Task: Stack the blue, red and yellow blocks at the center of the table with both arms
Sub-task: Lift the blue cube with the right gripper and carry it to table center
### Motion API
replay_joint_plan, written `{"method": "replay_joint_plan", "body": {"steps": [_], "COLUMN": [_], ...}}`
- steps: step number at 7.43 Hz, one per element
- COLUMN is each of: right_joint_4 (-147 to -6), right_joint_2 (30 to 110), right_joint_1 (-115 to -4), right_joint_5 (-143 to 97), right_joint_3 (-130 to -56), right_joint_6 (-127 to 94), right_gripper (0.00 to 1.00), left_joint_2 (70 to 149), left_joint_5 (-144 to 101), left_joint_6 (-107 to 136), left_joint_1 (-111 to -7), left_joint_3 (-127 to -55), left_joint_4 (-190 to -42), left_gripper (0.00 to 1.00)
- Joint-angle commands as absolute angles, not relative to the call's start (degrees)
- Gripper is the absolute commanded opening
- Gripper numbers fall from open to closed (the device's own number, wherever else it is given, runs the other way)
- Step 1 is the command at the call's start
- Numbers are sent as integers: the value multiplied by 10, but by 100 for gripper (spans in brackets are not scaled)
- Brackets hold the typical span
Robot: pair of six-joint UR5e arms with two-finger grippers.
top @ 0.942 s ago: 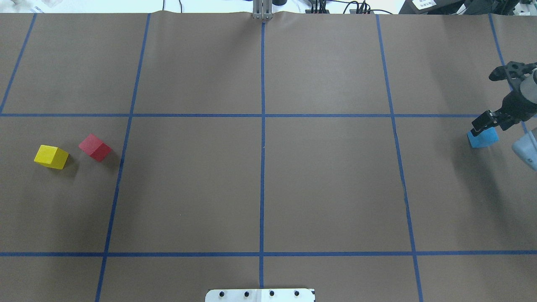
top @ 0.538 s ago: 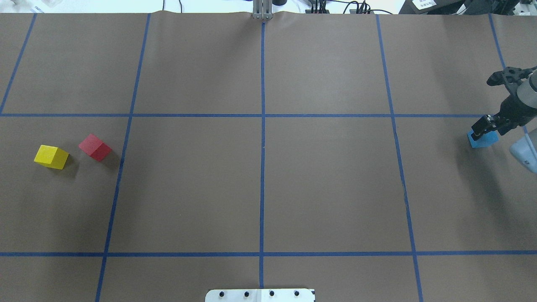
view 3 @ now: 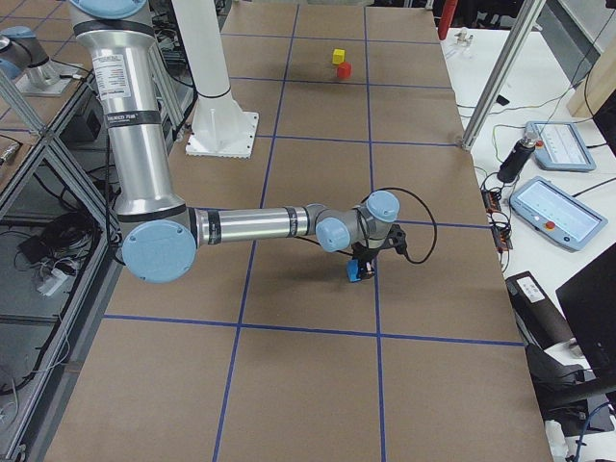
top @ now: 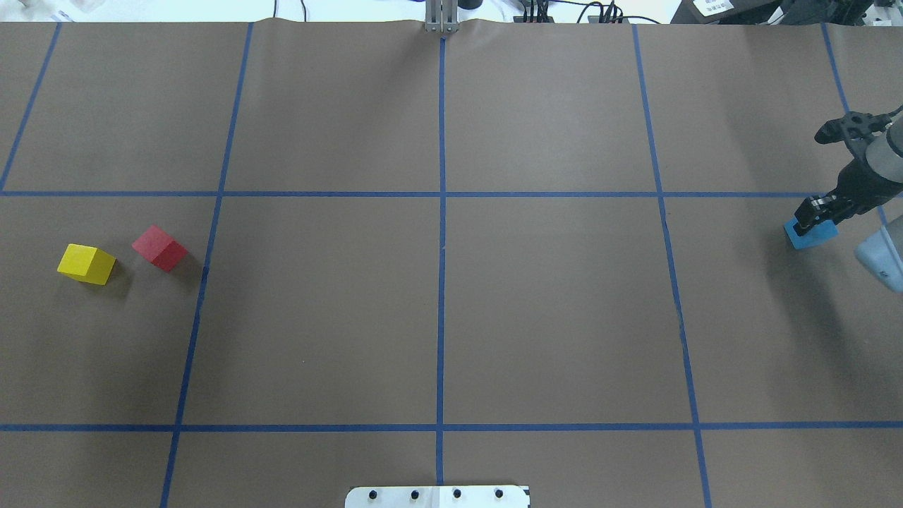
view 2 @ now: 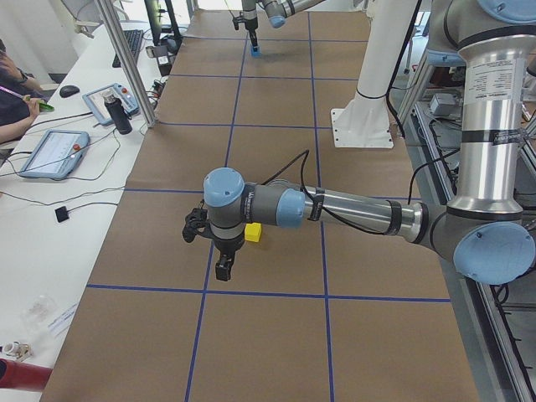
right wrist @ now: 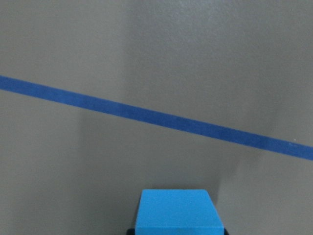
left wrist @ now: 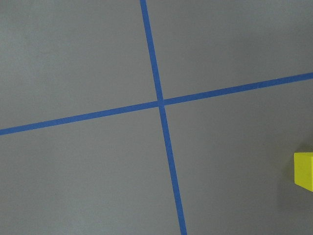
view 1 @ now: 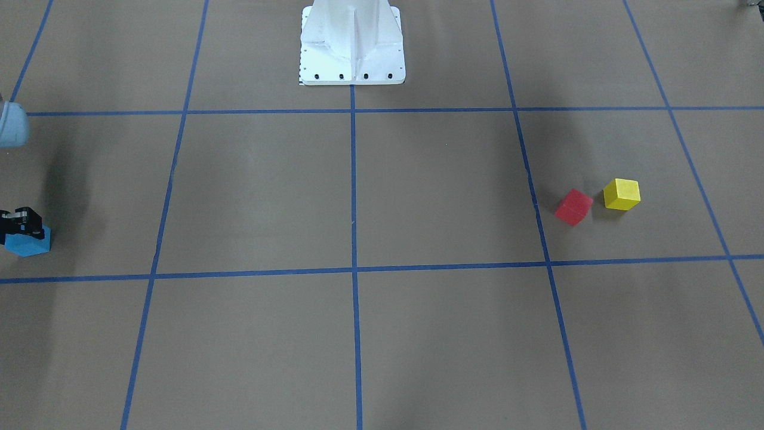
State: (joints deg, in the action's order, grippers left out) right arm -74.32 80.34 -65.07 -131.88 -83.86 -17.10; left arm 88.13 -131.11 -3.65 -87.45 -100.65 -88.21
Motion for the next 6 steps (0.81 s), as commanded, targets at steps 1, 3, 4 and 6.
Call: {"method": "replay_joint_plan", "body": {"steps": [1,3,4,6], "right_joint_4": [-826,-909,-909,-929], "right_joint_2": [726,611,560,440], "right_joint_1": [-660,-617,-567,-459], "right_joint_5": [-1347,-1341,-1329,-1248], "right_joint_3": [-866,-881,-880,-834], "right_joint_6": [-174,-247,-346,-499], "right_gripper": [0,0,0,0], "left_joint_2": [888,903,904,904], "left_joint_5": [-1310,-1310,-1310,-1311], "left_joint_6": [-40,-38,-40,-35], "left_joint_1": [-875,-875,-875,-875], "left_joint_3": [-1006,-1007,-1005,-1002], "left_joint_4": [-883,-882,-883,-884], "left_gripper": [100,100,100,100]}}
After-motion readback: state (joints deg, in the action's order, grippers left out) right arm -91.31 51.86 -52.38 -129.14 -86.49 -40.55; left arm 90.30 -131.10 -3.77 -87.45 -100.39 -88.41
